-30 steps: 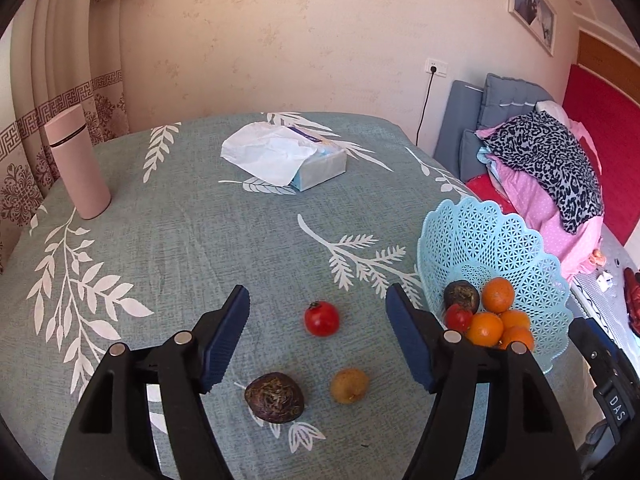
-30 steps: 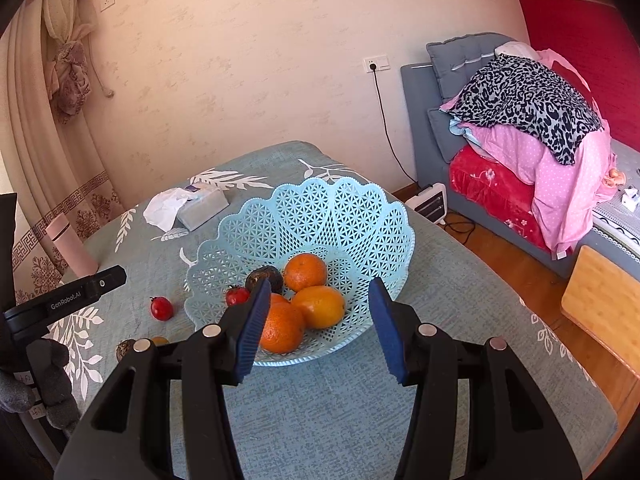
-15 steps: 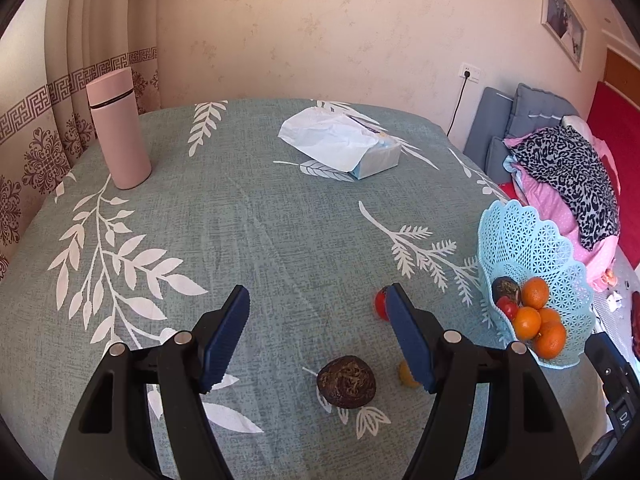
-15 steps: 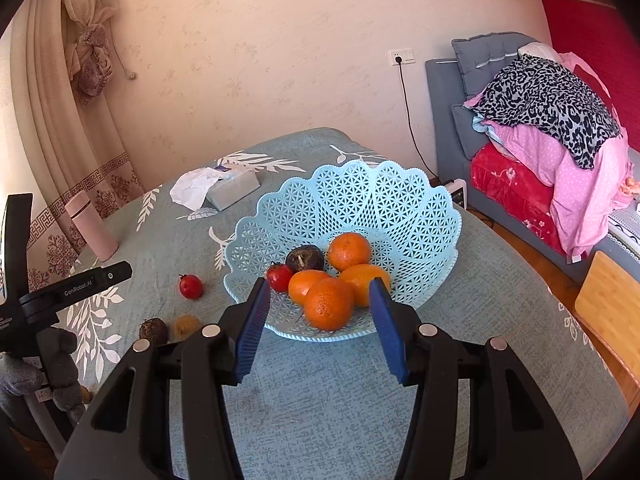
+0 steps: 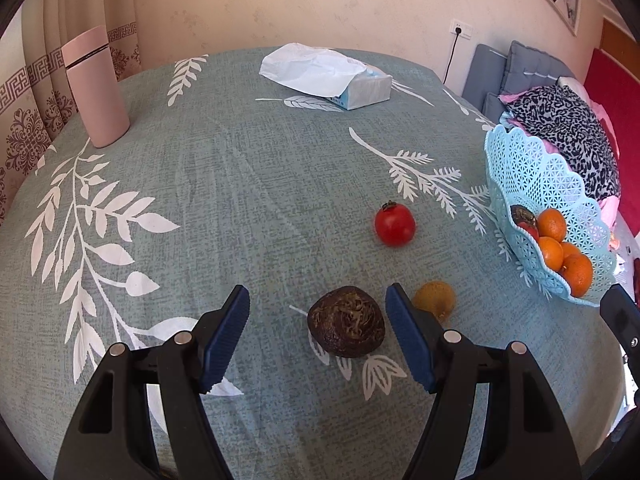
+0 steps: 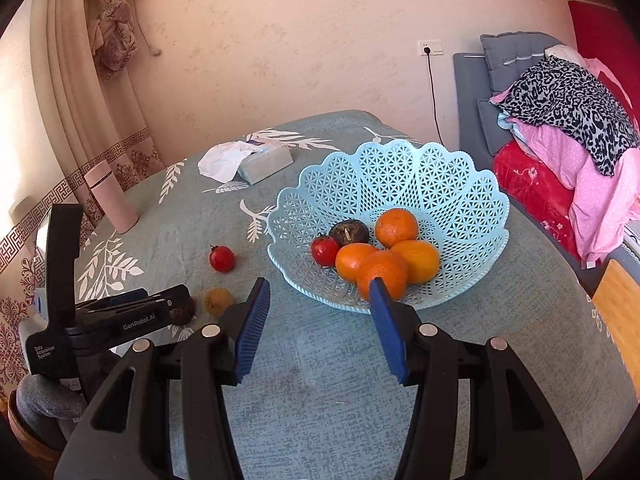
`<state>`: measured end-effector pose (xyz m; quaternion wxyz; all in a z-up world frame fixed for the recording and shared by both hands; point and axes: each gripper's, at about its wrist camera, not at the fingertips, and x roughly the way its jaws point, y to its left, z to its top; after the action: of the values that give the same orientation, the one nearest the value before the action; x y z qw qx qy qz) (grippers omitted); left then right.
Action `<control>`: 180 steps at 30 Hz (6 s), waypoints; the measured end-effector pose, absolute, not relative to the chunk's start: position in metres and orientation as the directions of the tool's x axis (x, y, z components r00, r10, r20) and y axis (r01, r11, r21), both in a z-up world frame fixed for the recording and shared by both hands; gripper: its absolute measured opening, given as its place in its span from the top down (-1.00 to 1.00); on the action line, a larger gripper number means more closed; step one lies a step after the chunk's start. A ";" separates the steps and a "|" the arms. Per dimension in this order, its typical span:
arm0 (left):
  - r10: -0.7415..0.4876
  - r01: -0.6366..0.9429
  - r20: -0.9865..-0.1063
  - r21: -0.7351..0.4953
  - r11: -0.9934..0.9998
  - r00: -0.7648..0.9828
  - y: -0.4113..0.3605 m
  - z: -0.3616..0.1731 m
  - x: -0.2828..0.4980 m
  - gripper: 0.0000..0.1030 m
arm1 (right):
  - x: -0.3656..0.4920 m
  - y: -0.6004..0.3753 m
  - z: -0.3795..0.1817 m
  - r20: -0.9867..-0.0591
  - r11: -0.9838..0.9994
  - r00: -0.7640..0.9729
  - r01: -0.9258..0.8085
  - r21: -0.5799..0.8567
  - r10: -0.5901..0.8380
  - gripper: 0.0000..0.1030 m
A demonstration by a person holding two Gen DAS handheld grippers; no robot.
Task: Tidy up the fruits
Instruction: 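Move the open left gripper toward the dark brown beet on the cloth, then grasp the dark brown beet with the left gripper while the right grasps a brown kiwi, then carry the kiwi into the blue basket and open the right gripper while the left holds the beet, then lower the beet into the blue basket and open the left gripper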
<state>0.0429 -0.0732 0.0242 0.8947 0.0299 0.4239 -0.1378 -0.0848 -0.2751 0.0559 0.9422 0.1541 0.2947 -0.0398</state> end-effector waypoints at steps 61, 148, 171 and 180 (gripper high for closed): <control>-0.204 0.182 -0.740 -0.112 0.977 0.640 -0.031 0.031 0.039 -0.15 | 0.015 -0.188 0.019 -0.741 0.972 0.631 -0.114 0.205 0.230 0.46; -0.295 0.450 -0.666 0.068 0.890 0.685 -0.169 0.068 0.009 0.18 | -0.085 -0.361 0.052 -0.594 0.904 0.800 0.308 0.296 -0.078 0.40; -0.511 0.556 -0.646 -0.158 0.816 0.567 -0.222 0.079 0.035 -0.06 | -0.081 -0.367 0.051 -0.599 0.894 0.798 0.320 0.315 -0.075 0.39; -0.455 0.464 -0.656 -0.177 0.868 0.602 -0.187 0.077 0.053 -0.16 | -0.080 -0.366 0.049 -0.606 0.893 0.792 0.320 0.317 -0.069 0.39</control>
<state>0.0529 -0.1866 0.0771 0.8949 0.0058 0.3650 -0.2568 -0.0802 -0.3660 0.0486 0.9239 0.2061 0.3048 -0.1051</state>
